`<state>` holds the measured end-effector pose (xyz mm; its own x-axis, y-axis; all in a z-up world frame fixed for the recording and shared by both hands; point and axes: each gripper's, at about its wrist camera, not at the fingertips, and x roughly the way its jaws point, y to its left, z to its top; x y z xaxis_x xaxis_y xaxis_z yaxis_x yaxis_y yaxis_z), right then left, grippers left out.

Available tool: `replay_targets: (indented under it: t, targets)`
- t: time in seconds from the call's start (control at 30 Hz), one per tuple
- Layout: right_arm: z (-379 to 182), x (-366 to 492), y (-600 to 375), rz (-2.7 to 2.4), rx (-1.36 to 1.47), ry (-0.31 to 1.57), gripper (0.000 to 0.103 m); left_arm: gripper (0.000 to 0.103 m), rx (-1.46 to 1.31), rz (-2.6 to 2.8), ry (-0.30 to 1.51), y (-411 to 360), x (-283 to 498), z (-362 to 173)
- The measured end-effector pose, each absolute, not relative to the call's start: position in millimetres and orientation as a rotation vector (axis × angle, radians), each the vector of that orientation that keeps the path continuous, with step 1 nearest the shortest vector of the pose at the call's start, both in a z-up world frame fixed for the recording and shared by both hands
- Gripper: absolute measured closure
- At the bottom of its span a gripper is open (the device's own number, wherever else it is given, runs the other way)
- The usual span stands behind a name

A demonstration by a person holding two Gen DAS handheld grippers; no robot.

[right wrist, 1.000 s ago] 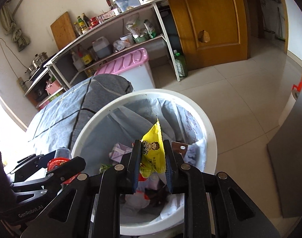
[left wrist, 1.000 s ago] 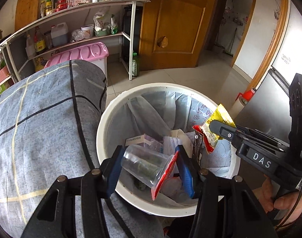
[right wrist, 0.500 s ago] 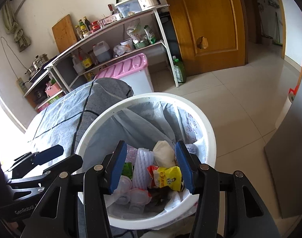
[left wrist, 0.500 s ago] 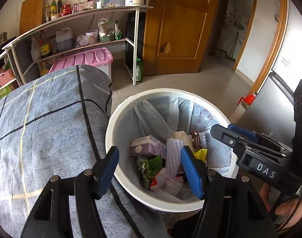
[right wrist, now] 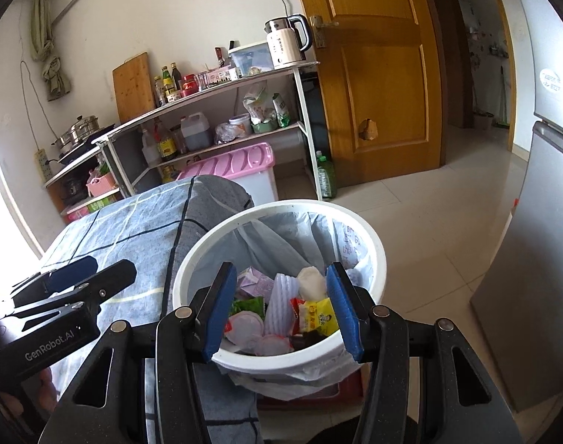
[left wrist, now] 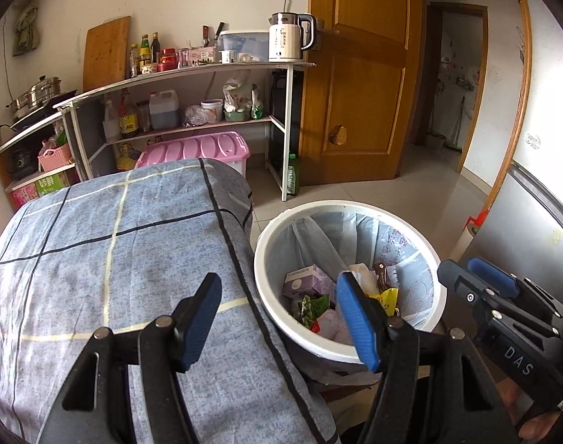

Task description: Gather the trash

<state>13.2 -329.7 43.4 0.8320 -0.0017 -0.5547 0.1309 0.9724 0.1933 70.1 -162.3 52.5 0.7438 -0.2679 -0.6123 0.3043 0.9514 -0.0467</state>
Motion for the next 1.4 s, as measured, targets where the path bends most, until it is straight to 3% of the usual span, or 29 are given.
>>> replay_targets:
  t: [1.4]
  targets:
    - [35.3, -20.4, -305.4, -0.091, 0.221, 0.562, 0.051, 0.036, 0.052, -0.289, 0.659, -154.2, 39.3, 41.8]
